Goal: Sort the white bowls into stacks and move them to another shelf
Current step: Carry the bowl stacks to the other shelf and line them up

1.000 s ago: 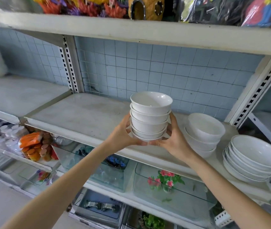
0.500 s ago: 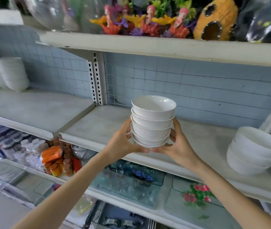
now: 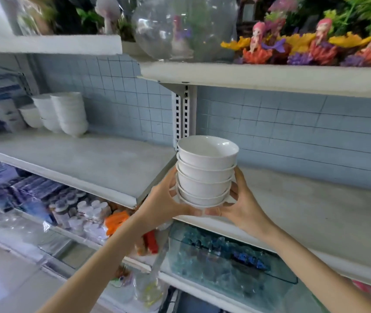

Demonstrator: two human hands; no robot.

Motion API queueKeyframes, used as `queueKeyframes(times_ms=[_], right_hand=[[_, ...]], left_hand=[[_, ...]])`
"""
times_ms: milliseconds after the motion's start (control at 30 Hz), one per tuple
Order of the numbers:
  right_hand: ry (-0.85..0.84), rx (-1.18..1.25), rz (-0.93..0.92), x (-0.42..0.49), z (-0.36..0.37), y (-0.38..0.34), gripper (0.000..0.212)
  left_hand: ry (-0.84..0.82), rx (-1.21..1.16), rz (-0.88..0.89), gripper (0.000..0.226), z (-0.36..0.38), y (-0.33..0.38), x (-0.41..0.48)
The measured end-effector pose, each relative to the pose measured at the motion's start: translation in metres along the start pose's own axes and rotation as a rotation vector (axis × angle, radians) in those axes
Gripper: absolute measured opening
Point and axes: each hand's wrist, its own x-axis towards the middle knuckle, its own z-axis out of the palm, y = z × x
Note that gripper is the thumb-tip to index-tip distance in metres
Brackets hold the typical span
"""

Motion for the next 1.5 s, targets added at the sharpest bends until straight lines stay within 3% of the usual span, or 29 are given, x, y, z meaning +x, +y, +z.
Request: queueKeyframes(times_ms=[600,900,1233,1500], right_hand=[[0.010,0.042,-0.020,0.180,0.137,0.030,0.111],[0.001,0.007,0.013,0.240,0.217,0.030,0.123],[0.128,0.092,0.023,0.291,0.349,0.019,0.124],[0.165,0.037,0.058,0.322,0.427,0.029,0.111]], left_hand=[[-0.001,-0.016,0.008,0.096,-0.170,-0.106,0.095],[-0.013,0.019,0.020,0.101,-0.262,-0.150,0.104],[-0.156,0.020,0.053,0.107,-0.392,-0.209,0.112],[-0.228,0.015,0.010,0.094,-0.460,-0.261,0.116]])
